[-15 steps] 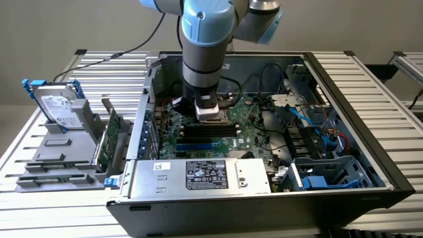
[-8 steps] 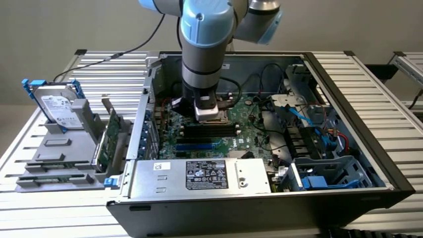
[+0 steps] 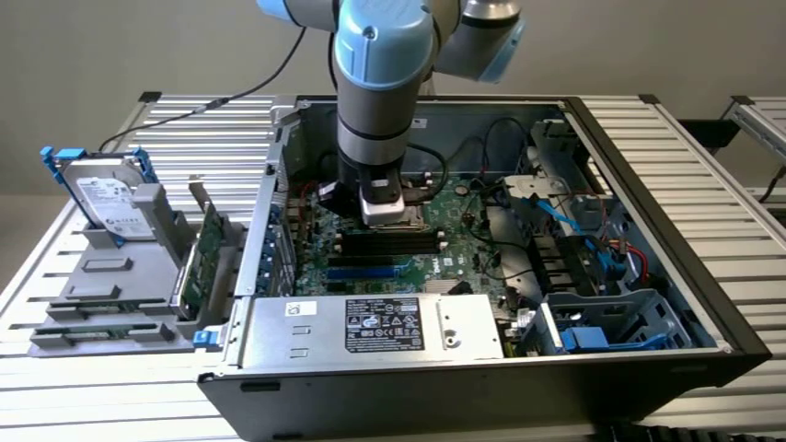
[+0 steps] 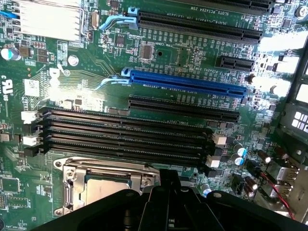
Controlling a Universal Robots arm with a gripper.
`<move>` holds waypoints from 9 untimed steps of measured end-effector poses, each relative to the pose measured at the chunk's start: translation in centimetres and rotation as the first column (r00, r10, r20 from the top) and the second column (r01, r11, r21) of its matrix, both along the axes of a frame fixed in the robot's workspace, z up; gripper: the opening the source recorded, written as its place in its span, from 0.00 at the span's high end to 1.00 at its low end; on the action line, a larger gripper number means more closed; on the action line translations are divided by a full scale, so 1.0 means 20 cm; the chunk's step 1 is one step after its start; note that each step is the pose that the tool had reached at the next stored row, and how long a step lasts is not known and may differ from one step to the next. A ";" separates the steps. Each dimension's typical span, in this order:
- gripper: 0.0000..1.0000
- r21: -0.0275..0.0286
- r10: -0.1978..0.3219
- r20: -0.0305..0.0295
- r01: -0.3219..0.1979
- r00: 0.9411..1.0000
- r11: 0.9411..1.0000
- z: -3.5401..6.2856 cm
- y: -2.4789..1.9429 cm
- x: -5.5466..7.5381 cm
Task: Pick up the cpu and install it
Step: 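Install the second cpu locking lever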
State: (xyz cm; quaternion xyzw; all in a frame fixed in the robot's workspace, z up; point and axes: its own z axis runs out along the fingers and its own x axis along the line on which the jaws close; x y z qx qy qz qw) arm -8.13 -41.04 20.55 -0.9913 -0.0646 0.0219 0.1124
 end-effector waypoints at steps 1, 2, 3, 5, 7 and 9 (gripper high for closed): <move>0.89 0.000 0.000 0.000 0.000 1.000 1.000 0.000 0.000 0.00; 0.89 0.001 -0.001 0.000 0.001 1.000 1.000 -0.001 0.001 0.00; 0.89 0.002 -0.001 -0.001 0.001 1.000 1.000 -0.001 0.002 0.00; 0.89 0.003 -0.002 -0.002 0.002 1.000 1.000 -0.001 0.002 0.00; 0.89 0.004 -0.003 -0.002 0.003 1.000 1.000 -0.002 0.003 0.00; 0.89 0.006 -0.003 -0.003 0.003 1.000 1.000 -0.004 0.004 0.00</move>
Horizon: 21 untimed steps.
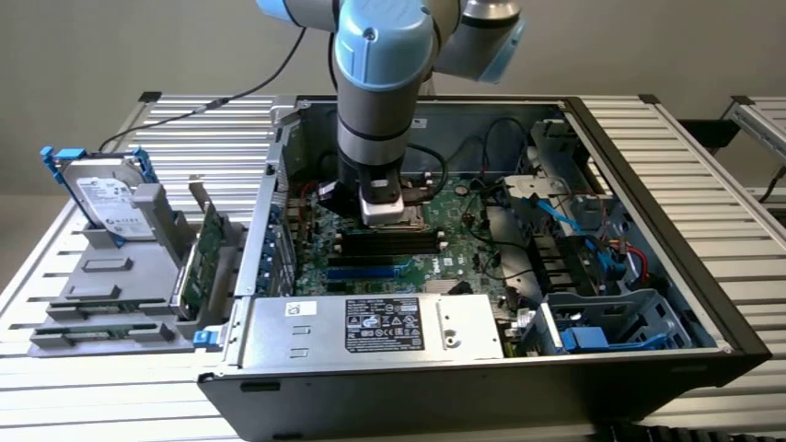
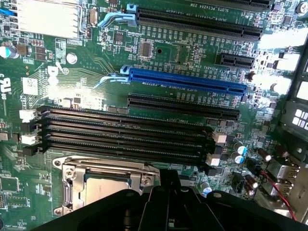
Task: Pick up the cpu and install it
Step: 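Install the second cpu locking lever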
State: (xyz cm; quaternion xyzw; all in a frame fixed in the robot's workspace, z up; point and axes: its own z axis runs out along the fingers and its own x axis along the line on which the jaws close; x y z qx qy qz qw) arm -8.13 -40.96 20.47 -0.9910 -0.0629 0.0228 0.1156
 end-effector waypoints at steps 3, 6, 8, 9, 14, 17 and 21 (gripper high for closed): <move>0.89 0.004 -0.001 0.000 0.001 1.000 1.000 -0.005 0.001 0.00; 0.89 0.006 -0.002 0.000 0.002 1.000 1.000 -0.009 0.002 0.00; 0.89 0.006 -0.002 0.000 0.002 1.000 1.000 -0.011 0.002 0.00; 0.89 0.007 -0.002 0.000 0.002 1.000 1.000 -0.012 0.002 0.00; 0.89 0.011 -0.007 0.000 0.007 1.000 1.000 -0.032 0.007 0.00; 0.89 0.011 -0.009 0.000 0.009 1.000 1.000 -0.035 0.009 0.00; 0.89 0.011 -0.013 0.000 0.013 1.000 1.000 -0.038 0.017 0.00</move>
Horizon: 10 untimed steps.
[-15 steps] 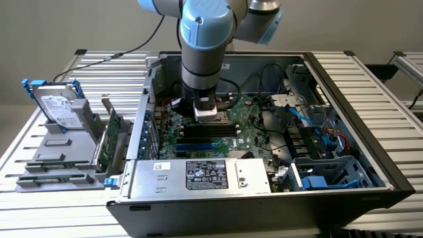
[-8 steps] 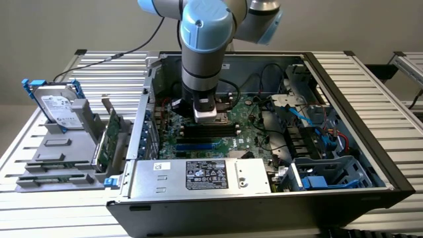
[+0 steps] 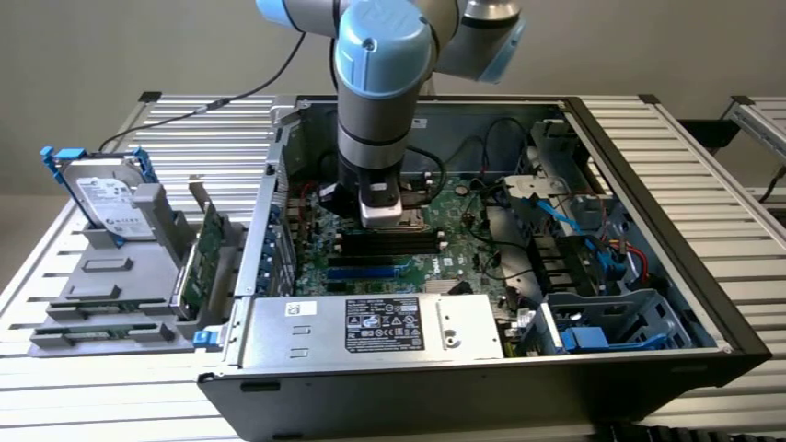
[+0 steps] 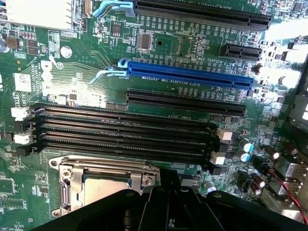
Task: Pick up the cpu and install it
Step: 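Install the second cpu locking lever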
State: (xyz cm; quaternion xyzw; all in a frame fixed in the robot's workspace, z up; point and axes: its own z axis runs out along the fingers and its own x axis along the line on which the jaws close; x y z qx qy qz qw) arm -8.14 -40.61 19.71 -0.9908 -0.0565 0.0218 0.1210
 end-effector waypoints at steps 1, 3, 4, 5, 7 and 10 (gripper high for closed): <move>0.89 0.000 0.000 0.000 0.000 1.000 1.000 -0.001 0.002 0.00; 0.89 0.000 -0.002 0.001 0.002 1.000 1.000 -0.002 0.006 0.00; 0.89 0.000 -0.002 0.002 0.002 1.000 1.000 -0.003 0.007 0.00; 0.89 0.000 -0.003 0.003 0.003 1.000 1.000 -0.004 0.009 0.00; 0.89 0.001 -0.003 0.007 0.003 1.000 1.000 -0.009 0.013 0.00; 0.89 -0.002 -0.004 0.014 0.004 1.000 1.000 -0.011 0.015 0.00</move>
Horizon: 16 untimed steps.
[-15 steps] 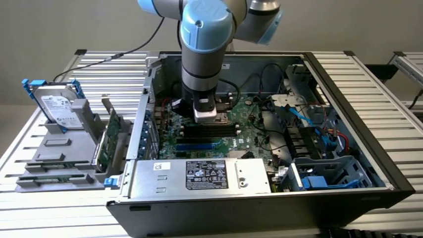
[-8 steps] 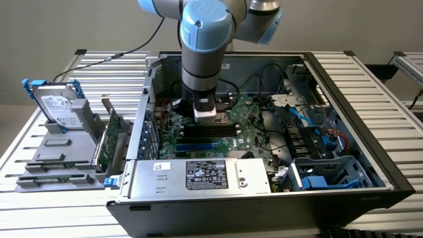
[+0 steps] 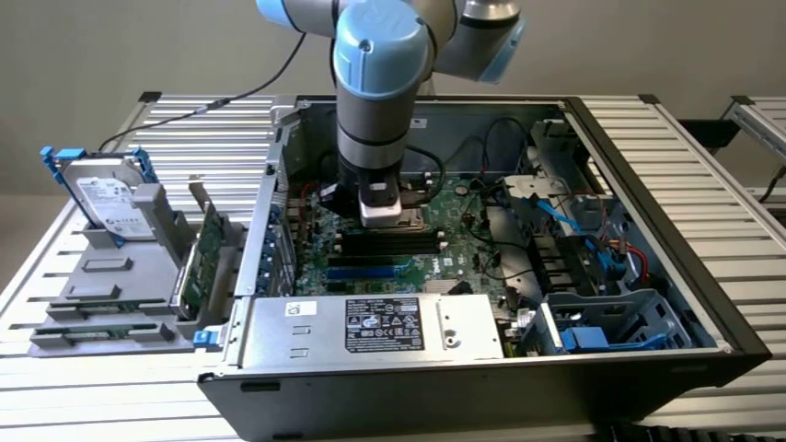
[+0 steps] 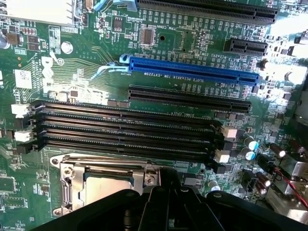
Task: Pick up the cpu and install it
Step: 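Install the second cpu locking lever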
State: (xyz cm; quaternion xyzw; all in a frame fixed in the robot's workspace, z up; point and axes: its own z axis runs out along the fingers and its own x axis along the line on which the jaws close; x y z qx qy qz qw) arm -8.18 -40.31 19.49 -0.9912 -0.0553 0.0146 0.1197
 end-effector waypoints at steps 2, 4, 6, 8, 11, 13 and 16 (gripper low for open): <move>0.89 -0.002 -0.001 0.005 0.001 1.000 1.000 -0.001 0.003 0.00; 0.89 -0.004 -0.001 0.007 0.001 1.000 1.000 -0.002 0.006 0.00; 0.89 -0.008 -0.001 0.007 0.001 1.000 1.000 -0.001 0.008 0.00; 0.89 -0.013 -0.001 0.008 0.001 1.000 1.000 0.004 0.008 0.00; 0.89 -0.023 -0.001 0.007 0.001 1.000 1.000 0.020 0.007 0.00; 0.89 -0.028 -0.001 0.007 0.001 1.000 1.000 0.035 0.008 0.00; 0.89 -0.032 -0.001 0.007 0.001 1.000 0.999 0.062 0.008 0.00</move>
